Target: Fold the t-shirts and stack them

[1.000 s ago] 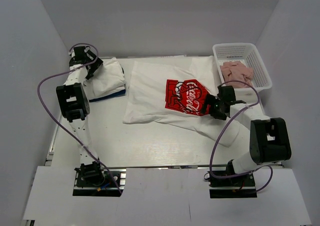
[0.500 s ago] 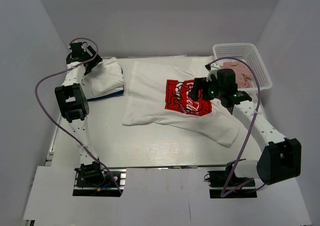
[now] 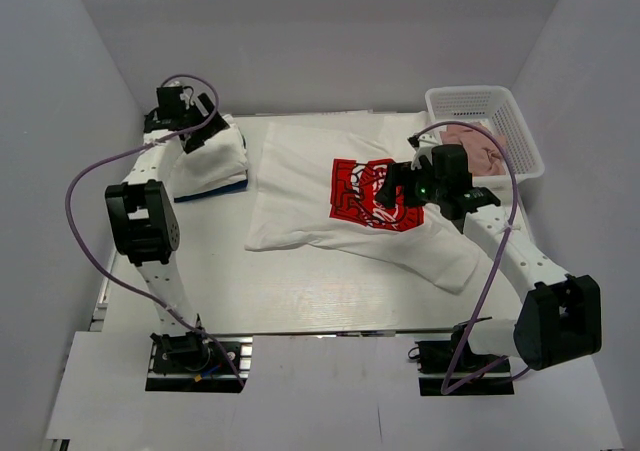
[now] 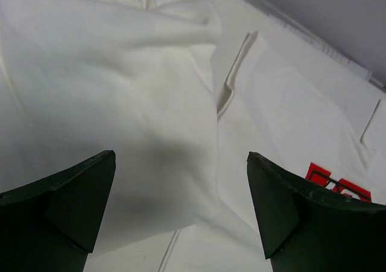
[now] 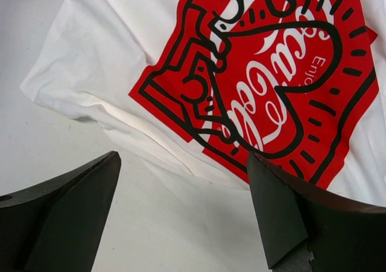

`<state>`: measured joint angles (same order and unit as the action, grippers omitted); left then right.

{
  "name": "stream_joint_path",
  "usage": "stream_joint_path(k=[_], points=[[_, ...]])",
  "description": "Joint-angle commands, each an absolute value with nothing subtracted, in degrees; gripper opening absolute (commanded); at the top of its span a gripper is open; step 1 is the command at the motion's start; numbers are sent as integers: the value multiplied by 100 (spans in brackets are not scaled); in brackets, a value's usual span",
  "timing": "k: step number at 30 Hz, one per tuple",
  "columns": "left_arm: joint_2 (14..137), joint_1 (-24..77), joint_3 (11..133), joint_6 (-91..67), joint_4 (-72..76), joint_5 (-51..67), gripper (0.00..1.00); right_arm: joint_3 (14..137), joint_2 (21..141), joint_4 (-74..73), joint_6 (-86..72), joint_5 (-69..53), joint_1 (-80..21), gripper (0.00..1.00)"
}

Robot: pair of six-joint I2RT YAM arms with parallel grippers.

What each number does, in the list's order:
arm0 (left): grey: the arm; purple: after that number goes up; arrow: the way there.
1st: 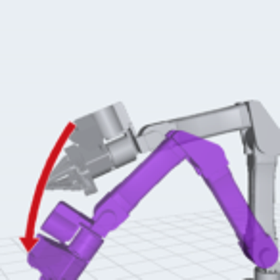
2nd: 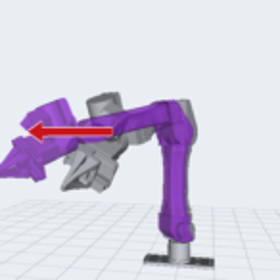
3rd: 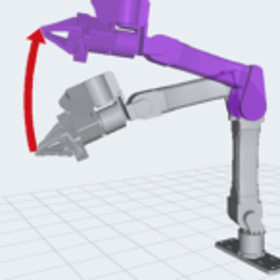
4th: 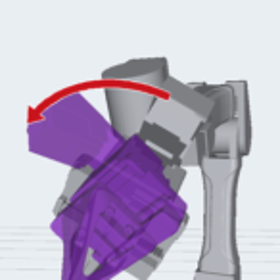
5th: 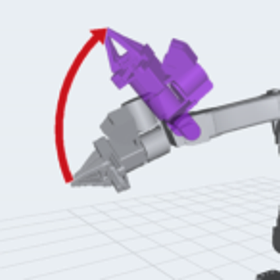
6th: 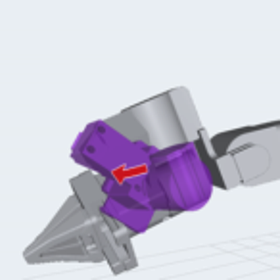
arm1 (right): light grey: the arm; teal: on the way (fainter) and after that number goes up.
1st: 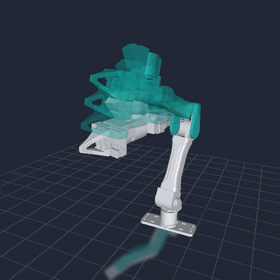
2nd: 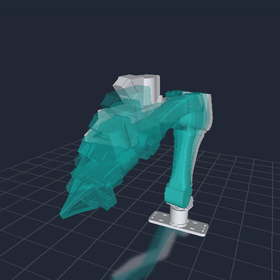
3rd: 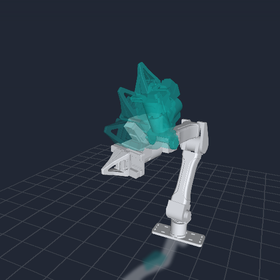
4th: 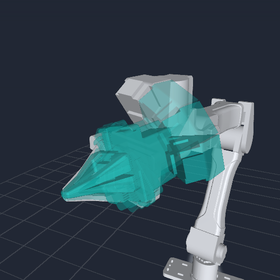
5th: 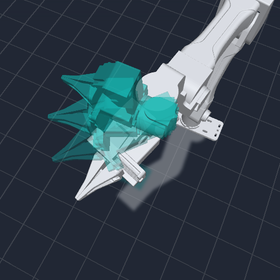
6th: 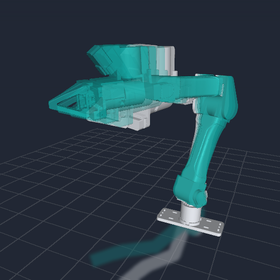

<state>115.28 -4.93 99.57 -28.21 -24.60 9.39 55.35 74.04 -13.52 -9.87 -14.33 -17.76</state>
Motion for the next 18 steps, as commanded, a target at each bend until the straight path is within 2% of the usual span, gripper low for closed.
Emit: stream_joint_path(k=[1, 12, 18], points=[[11373, -378, 9599, -2698, -2593, 1063, 100, 5485, 7277, -1160, -967, -1424, -1793, 91], [12251, -720, 9536, -2647, -3410, 117, 100, 5458, 7304, -1318, -932, -1091, -1793, 91], [13050, -905, 10826, -1891, -3901, -255, 100, 5598, 7426, -1353, -853, -897, -1784, 91]])
